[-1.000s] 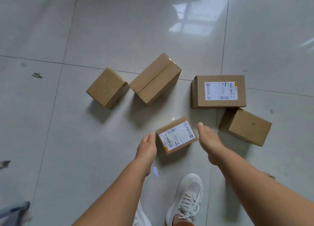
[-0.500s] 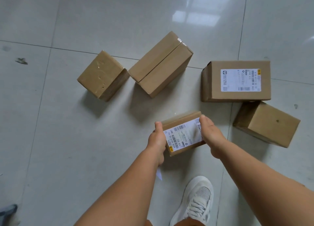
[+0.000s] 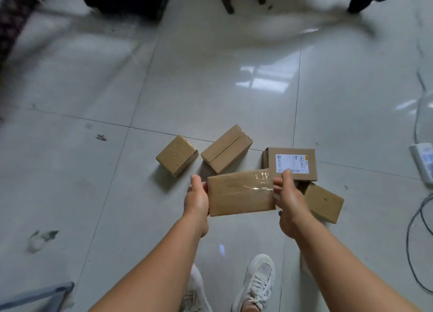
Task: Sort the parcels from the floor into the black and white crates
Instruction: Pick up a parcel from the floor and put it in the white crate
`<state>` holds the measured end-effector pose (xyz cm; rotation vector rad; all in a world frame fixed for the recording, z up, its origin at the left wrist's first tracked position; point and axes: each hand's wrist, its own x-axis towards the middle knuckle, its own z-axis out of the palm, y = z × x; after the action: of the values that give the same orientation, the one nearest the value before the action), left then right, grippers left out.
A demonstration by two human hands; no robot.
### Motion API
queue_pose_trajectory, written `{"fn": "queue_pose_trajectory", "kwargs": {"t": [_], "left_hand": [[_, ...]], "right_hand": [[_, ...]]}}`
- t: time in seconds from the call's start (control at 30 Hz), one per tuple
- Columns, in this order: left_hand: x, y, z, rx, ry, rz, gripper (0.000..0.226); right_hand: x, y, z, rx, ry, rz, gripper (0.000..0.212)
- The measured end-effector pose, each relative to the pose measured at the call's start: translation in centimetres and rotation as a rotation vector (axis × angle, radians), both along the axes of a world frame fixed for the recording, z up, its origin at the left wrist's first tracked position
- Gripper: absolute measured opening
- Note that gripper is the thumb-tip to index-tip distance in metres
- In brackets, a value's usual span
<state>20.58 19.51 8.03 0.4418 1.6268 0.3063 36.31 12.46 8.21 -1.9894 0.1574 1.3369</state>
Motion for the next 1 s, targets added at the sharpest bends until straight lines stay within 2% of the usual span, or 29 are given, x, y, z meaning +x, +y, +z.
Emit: {"fn": "queue_pose_trajectory", "kwargs": {"t": [0.1,0.3,0.4,0.63,0.77,1.0], "left_hand": [[-1.0,0.8,6.0,0.070,-0.042,0.008,0.054],[-4.1,0.5,15.3,0.137,-0.181,-0.007,0.050],[-5.3,0.0,19.6,0.187,-0.223,0.044,0.046],[-9.1,-0.6,28.5,0.352,-0.191,0.188,0.045],[-11.7,-1.1,32.7,0.450,-0.159,0.244,0.030],[-16.9,-2.7,39.2,0.648,-0.088,0.374,0.020]], "right_hand": [[-0.7,1.0,6.2,0.018,0.024,-0.013,0.064],[-2.2,1.0,16.7,0.100,-0.011,0.116,0.044],[-3.5,1.2,20.9,0.158,-0.037,0.158,0.049],[-7.4,3.3,28.7,0.254,-0.099,0.231,0.046],[-10.6,4.4,32.2,0.357,-0.094,0.322,0.037],[-15.8,5.6,38.7,0.527,-0.018,0.474,0.027]]}}
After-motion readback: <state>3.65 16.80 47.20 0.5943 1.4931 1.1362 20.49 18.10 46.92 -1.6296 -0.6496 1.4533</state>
